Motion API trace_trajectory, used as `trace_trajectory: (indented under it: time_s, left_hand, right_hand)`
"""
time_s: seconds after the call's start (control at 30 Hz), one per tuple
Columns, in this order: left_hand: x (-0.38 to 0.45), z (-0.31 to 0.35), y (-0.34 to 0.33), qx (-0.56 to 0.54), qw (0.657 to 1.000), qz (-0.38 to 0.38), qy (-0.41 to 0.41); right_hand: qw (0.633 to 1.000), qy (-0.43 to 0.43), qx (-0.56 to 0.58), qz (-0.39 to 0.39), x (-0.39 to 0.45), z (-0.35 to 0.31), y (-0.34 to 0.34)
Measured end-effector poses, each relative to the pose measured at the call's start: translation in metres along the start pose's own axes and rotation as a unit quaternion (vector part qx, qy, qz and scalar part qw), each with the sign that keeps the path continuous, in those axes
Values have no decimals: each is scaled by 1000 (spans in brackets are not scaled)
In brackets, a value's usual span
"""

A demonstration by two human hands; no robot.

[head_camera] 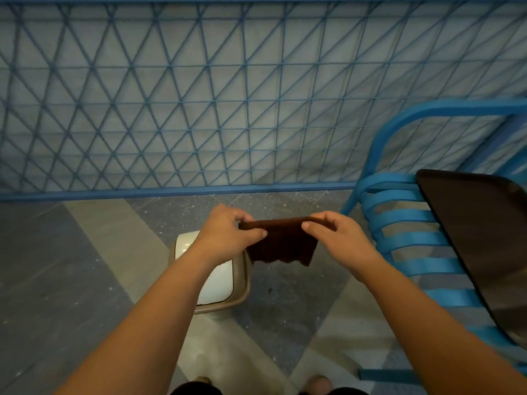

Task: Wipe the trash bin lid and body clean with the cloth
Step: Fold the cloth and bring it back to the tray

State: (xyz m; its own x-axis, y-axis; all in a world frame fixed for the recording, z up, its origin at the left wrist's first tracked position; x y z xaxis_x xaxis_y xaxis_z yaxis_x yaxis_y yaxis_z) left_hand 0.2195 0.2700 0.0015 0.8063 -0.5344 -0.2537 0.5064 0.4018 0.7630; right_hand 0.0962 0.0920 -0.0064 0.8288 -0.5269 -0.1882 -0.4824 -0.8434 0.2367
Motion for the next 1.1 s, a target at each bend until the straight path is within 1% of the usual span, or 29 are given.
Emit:
trace_trajectory:
  time_s: [0.03,0.07,0.13,0.2,0.23,0.27,0.33,0.4,0.43,0.5,0.57,0.67,0.77,0.87,0.93,1.0,1.1]
  left_hand:
    - [2,8,-3,-73,997,-12,-6]
    - [2,16,-7,-156,987,-31,-5]
    - [7,31,-21,-279,959,-55,12]
    - [15,44,-40,-376,922,-69,52]
    - [19,50,-49,-416,903,-74,80]
    - [21,55,-58,-452,882,-80,109]
    - [24,69,-74,-491,852,-123,136]
    - [26,86,-87,-479,852,-171,126]
    - [28,93,-94,-468,857,-178,124]
    - [35,109,-106,-449,868,-164,133]
    - [42,134,-116,-412,892,-145,116]
    - [51,186,-135,-337,931,-134,36]
    - [58,235,-161,-275,950,-141,-38]
    - [58,273,-192,-183,964,-172,-90]
    - [52,291,-208,-98,971,-169,-138]
    - [46,306,-224,-34,969,-154,-192]
    - [34,319,-253,22,957,-167,-237]
  right_hand:
    - [997,-29,76,10,1,5,8]
    - [988,-58,145,20,2,9,15]
    - [960,-113,252,40,4,17,22]
    - [924,-161,345,44,7,20,26]
    - [908,-180,377,34,7,19,29]
    - [903,-191,385,15,7,17,33]
    - [920,-186,343,-25,10,12,50]
    - [947,-171,271,-27,15,12,77]
    - [957,-164,239,-21,17,12,92]
    - [969,-151,196,4,19,12,124]
    - [975,-137,167,54,19,13,159]
    - [984,-102,94,111,13,14,209]
    - [987,-70,25,144,4,19,252]
    - [982,-85,-13,168,-5,30,295]
    - [982,-105,-42,154,-10,38,318]
    - [980,-121,-74,141,-13,50,337]
    - [972,-143,-127,138,-17,69,357]
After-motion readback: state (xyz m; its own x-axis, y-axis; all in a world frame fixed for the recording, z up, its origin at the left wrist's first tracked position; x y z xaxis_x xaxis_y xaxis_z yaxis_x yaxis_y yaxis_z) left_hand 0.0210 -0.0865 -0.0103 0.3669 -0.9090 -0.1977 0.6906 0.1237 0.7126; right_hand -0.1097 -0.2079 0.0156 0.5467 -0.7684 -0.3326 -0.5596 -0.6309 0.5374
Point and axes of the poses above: each hand's wrist, its own x-axis towards the middle knuckle, its own y-axis out of the back of the hand, z = x × y, the point moved 6 cm from there along x, towards the middle knuckle, and after that the axes turned 13 degrees about x, right-handed, at the moved point
